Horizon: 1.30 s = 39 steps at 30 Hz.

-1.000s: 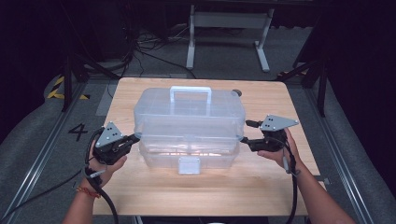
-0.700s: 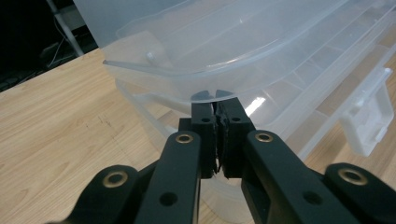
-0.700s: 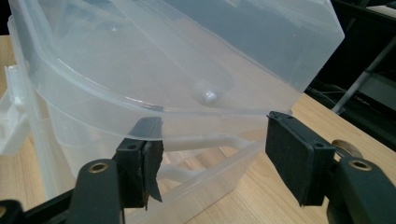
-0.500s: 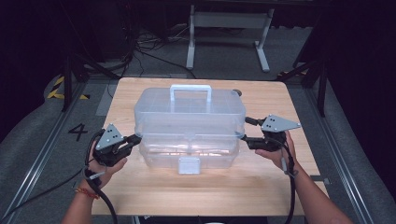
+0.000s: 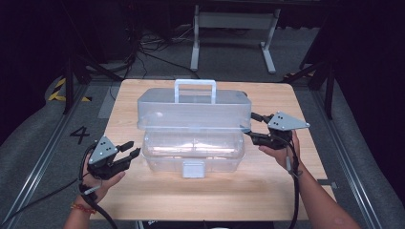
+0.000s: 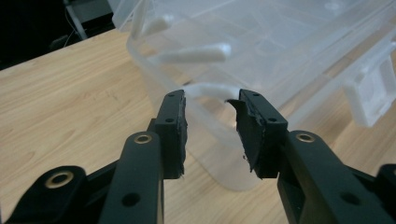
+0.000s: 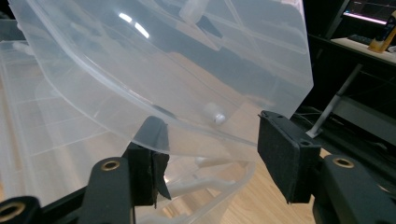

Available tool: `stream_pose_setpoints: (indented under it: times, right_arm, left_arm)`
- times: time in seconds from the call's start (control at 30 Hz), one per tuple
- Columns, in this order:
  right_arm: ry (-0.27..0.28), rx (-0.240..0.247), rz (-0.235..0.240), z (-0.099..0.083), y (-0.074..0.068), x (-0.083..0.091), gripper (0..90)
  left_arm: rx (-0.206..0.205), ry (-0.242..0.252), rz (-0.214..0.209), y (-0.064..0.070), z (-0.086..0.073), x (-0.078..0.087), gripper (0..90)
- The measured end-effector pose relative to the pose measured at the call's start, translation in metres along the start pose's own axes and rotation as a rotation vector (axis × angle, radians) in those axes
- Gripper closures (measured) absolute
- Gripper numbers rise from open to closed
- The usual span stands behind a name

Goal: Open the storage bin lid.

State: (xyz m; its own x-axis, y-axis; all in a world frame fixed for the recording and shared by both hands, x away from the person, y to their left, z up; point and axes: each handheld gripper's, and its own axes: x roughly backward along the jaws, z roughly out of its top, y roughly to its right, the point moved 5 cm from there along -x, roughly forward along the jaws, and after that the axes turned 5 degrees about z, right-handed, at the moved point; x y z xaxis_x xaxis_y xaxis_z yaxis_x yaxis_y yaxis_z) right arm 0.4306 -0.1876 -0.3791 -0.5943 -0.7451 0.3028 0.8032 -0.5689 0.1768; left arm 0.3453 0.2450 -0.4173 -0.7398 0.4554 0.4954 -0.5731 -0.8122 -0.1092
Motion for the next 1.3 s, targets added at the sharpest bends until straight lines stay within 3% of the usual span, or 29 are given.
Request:
stream_pose_setpoints:
  times: [0.1, 0.3, 0.57, 0.63, 1.0, 1.3]
  right_arm:
    - [0.016, -0.001, 0.002, 0.003, -0.001, 0.0, 43.3]
    - [0.043, 0.009, -0.028, 0.011, -0.001, 0.001, 47.8]
    - [0.076, 0.003, -0.072, 0.019, 0.004, 0.0, 51.1]
    - [0.087, -0.003, -0.082, 0.022, 0.005, -0.001, 51.6]
    - [0.133, -0.017, -0.174, 0.034, 0.014, -0.007, 59.3]
    - [0.132, -0.045, -0.225, 0.039, 0.019, -0.012, 64.7]
  left_arm:
    - [0.012, -0.028, 0.003, -0.004, -0.012, 0.002, 58.5]
    - [-0.005, -0.137, 0.032, -0.007, -0.041, -0.004, 52.8]
    - [0.045, -0.208, -0.016, -0.008, -0.069, -0.02, 48.4]
    - [0.061, -0.216, -0.028, -0.007, -0.073, -0.024, 47.3]
    - [0.042, -0.28, -0.036, -0.002, -0.081, -0.039, 39.1]
    - [0.084, -0.288, -0.025, -0.006, -0.088, -0.041, 34.9]
